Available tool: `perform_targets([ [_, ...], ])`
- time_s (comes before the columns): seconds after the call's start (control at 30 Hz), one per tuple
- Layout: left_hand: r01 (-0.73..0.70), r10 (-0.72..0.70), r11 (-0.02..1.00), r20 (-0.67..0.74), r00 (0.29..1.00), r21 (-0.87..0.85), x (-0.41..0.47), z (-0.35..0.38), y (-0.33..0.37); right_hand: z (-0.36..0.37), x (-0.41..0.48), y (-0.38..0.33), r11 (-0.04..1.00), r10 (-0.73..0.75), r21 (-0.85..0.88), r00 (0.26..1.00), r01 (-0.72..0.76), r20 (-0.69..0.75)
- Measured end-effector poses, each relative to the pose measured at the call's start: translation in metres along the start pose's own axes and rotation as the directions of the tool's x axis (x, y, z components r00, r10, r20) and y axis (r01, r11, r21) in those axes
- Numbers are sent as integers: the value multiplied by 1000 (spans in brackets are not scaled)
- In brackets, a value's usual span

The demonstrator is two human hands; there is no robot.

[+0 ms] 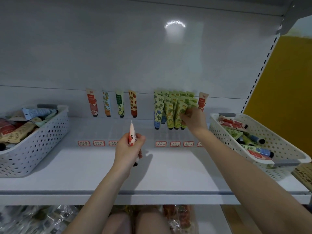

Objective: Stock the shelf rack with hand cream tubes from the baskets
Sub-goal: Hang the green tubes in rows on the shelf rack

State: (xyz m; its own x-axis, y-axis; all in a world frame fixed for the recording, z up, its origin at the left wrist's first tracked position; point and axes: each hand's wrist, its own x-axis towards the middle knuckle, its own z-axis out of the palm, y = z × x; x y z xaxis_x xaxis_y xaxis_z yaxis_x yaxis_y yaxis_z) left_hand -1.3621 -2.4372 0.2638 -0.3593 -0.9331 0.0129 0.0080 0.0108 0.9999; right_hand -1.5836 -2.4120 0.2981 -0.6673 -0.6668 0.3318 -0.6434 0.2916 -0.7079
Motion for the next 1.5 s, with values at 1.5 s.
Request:
perform_targets([
  [1.5, -203, 199, 977, 70, 978, 61, -23, 5, 18, -39, -37, -38, 937, -136, 322, 991, 133, -12],
])
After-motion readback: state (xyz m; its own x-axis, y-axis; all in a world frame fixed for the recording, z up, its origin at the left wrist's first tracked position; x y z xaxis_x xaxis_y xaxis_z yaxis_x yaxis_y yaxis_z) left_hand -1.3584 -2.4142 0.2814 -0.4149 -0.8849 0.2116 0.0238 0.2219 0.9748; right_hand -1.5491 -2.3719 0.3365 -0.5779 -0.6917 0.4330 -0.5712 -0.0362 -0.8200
